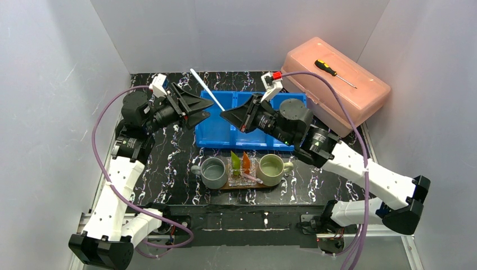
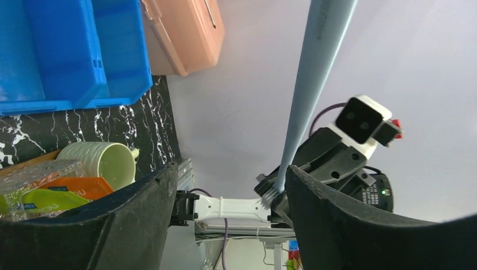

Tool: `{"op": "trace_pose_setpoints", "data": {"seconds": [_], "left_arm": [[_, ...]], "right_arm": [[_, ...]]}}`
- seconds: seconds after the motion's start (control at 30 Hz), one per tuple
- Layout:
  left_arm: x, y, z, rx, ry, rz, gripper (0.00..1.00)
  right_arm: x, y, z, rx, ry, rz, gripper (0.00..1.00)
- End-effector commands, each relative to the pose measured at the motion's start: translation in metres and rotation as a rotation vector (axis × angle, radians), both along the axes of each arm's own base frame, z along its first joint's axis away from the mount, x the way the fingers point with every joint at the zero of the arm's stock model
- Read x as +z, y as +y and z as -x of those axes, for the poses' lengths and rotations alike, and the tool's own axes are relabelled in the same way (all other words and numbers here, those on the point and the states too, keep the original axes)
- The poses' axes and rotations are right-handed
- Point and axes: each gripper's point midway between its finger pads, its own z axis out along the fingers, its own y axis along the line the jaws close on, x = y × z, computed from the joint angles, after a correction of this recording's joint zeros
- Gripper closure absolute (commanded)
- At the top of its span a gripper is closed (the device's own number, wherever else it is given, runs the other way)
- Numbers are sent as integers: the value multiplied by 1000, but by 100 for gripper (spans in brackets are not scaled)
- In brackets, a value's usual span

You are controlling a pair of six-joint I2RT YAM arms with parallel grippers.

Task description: Prepare toiletry sets of a toothbrush and toothpaste on the tray

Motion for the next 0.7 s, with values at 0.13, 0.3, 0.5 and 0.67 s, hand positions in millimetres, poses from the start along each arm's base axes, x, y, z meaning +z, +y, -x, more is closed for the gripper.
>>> {"op": "trace_pose_setpoints", "data": {"seconds": [0.13, 0.3, 0.5, 0.67], "left_arm": [[12, 2, 16, -48, -67, -93, 30], [21, 1, 18, -64, -83, -93, 28], [26, 3, 18, -54, -89, -118, 27], [20, 4, 13, -43, -59, -138, 26]], "right_arm": [[13, -31, 13, 46, -180, 270, 99], [-7, -37, 13, 74, -192, 404, 99], [-19, -39, 16, 110, -216, 479, 99], [-10, -40, 21, 134, -262, 453, 99]]}}
